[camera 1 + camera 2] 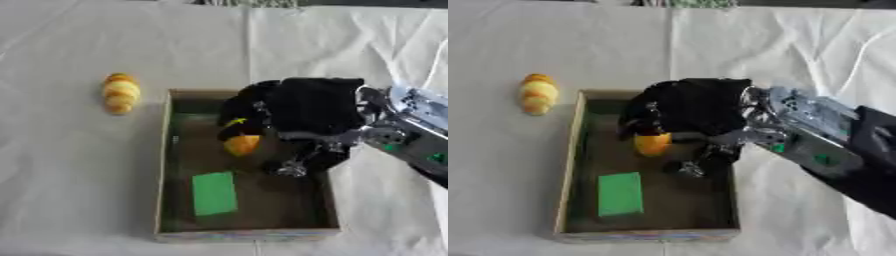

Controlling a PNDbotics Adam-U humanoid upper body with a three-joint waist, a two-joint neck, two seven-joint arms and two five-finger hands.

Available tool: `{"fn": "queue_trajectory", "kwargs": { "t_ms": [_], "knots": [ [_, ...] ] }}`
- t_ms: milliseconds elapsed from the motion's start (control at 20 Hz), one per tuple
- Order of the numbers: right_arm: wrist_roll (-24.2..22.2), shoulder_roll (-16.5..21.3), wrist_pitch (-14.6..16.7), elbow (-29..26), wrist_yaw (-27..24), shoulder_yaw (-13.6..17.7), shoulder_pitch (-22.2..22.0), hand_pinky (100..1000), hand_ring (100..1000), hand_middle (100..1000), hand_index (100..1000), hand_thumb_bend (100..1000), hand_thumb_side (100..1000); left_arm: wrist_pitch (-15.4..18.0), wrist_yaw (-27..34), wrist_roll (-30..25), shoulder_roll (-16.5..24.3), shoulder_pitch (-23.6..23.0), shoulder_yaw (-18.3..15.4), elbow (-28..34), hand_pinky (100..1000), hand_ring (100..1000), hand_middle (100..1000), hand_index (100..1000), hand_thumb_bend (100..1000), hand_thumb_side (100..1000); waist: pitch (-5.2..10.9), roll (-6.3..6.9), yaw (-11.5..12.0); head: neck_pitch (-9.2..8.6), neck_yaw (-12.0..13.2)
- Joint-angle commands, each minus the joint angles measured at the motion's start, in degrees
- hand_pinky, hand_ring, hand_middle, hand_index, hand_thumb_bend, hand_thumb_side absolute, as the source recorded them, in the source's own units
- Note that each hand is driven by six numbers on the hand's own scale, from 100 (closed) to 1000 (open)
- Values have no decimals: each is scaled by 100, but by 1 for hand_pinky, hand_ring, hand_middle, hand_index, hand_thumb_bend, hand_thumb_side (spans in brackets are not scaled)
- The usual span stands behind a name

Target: Pick up objects on the table and place them in the box.

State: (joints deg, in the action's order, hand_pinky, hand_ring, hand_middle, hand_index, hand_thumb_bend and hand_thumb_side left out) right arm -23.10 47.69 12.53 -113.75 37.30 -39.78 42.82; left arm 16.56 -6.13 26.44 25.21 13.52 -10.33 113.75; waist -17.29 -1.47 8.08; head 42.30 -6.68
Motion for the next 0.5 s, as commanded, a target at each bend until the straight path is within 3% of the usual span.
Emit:
{"fn": "queue_trajectory", "kwargs": {
  "t_ms": [50, 350, 500],
  "knots": [
    [49, 168, 36, -84, 94, 161, 38, 910, 944, 878, 904, 316, 128, 8, 22, -14, 103, 34, -13, 84, 759, 754, 712, 788, 100, 475, 93, 32, -10, -37, -2],
    [434, 243, 30, -84, 36, 387, -49, 898, 921, 865, 897, 361, 100, 2, 34, -20, 108, 29, -5, 84, 759, 754, 712, 788, 100, 475, 104, 34, -31, -47, 16],
    [1040, 354, -72, -84, -158, 803, -195, 888, 889, 837, 887, 322, 100, -11, 39, -79, 194, 58, 55, 84, 760, 755, 713, 789, 100, 459, 109, 50, -57, -70, 76]
  ]
}}
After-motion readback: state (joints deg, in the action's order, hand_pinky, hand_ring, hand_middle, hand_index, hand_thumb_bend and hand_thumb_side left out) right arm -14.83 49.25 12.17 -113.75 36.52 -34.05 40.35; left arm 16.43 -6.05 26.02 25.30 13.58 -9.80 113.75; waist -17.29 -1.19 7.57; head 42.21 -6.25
